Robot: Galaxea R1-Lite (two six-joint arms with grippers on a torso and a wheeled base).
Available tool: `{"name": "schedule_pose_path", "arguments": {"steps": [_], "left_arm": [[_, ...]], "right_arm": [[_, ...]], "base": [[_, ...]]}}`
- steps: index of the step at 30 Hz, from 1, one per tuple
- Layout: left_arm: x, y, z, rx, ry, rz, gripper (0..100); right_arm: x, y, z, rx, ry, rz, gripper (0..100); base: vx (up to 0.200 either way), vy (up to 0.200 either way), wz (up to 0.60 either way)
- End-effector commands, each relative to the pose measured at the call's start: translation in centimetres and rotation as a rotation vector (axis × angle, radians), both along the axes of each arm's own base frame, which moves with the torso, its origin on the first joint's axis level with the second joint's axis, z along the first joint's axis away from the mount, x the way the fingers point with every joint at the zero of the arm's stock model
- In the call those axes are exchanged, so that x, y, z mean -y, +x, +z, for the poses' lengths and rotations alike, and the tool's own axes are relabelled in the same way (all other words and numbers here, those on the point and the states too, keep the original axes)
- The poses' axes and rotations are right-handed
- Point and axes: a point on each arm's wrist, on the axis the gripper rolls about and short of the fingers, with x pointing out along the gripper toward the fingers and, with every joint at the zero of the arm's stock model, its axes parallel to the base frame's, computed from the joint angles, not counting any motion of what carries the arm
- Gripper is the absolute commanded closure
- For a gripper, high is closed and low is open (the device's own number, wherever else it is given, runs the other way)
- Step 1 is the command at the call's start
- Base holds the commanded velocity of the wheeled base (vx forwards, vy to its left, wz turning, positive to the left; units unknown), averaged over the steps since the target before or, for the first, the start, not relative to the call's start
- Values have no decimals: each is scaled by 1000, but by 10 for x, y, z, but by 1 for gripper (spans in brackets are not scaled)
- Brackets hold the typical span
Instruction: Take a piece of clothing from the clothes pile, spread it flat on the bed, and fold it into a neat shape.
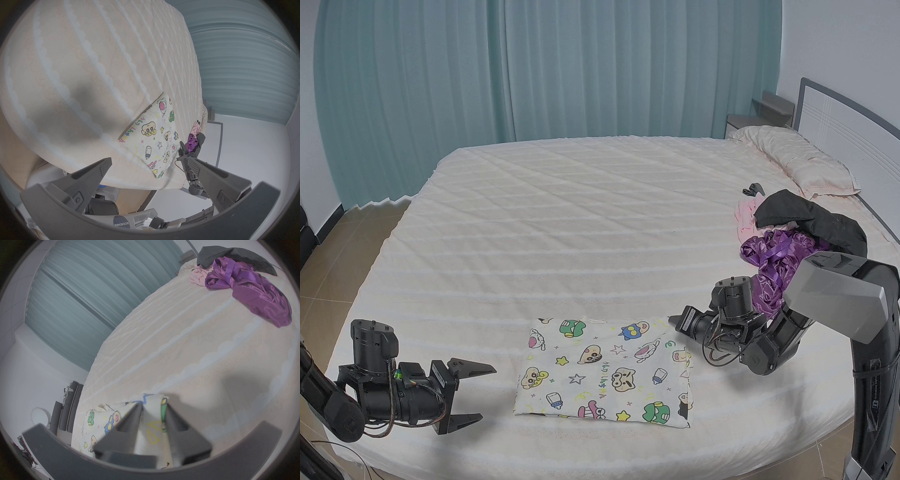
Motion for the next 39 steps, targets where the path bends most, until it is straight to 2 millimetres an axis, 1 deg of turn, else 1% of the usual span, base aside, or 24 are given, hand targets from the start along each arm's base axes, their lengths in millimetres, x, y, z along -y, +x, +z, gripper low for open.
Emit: {"name": "schedule_pose_path", "arguments": {"steps": [1, 4, 8, 10, 11, 12, 13, 14, 16, 18, 19, 20, 21, 22, 23, 24, 25, 26, 27, 28, 29, 33, 37, 39], "left_arm": [[0, 0, 0, -2, 0, 0, 0], [0, 0, 0, -1, -1, -1, 0], [0, 2, -1, -3, 1, 1, 0], [1, 9, -2, -3, 4, 4, 0], [2, 11, -1, 0, 5, 4, 0], [3, 16, -1, 8, 11, 12, 0], [3, 16, -1, 8, 11, 12, 0], [6, 24, 3, 39, 29, 28, 0], [10, 33, 8, 70, 42, 35, 0], [16, 59, 13, 125, 68, 60, 0], [18, 68, 12, 139, 81, 55, 0], [19, 72, 10, 144, 90, 45, 0], [27, 86, 1, 156, 146, -9, 0], [29, 89, -2, 157, 165, -27, 0], [37, 99, -13, 173, 237, -68, 0], [39, 106, -18, 184, 278, -73, 0], [39, 106, -18, 184, 278, -73, 0], [45, 119, -30, 202, 350, -76, 0], [45, 119, -30, 202, 350, -76, 0], [49, 130, -41, 205, 399, -80, 0], [50, 133, -46, 209, 430, -88, 0], [56, 134, -64, 237, 555, -162, 0], [66, 131, -65, 251, 554, -191, 0], [73, 129, -65, 255, 547, -214, 0]], "right_arm": [[0, 1, 2, 5, 3, -1, 0], [4, -4, 15, 20, 11, -8, 0], [13, -24, 24, -7, 1, -9, 0], [17, -37, 20, -46, -14, -6, 0], [18, -40, 18, -56, -18, -5, 0], [21, -50, 12, -94, -35, -2, 0], [21, -50, 12, -94, -35, -2, 0], [24, -59, 6, -124, -42, -2, 0], [25, -63, 5, -124, -38, 1, 0], [27, -69, 3, -117, -18, 3, 0], [26, -71, 1, -118, -16, 9, 0], [25, -72, 1, -117, -15, 12, 0], [22, -73, -2, -122, -16, 24, 0], [21, -73, -3, -124, -18, 25, 0], [19, -74, -4, -124, -22, 35, 0], [17, -74, -5, -124, -22, 43, 0], [17, -74, -5, -124, -22, 43, 0], [11, -76, -5, -123, -22, 63, 0], [11, -76, -5, -123, -22, 63, 0], [8, -77, -5, -121, -22, 74, 0], [6, -78, -5, -120, -22, 82, 0], [2, -77, -5, -112, -24, 95, 0], [-4, -79, -7, -113, -28, 115, 0], [-12, -82, -12, -120, -43, 141, 0]], "base": [[0, 0, 0], [0, 0, 0], [0, 0, 0], [0, 0, 0], [0, 0, 0], [0, 0, 0], [0, 0, 0], [0, 0, 0], [0, 0, 0], [0, 0, 0], [0, 0, 0], [0, 0, 0], [0, 0, 0], [0, 0, 0], [0, 0, 0], [0, 0, 0], [0, 0, 0], [0, 0, 0], [0, 0, 0], [0, 0, 0], [0, 0, 0], [0, 0, 0], [0, 0, 0], [0, 0, 0]]}}
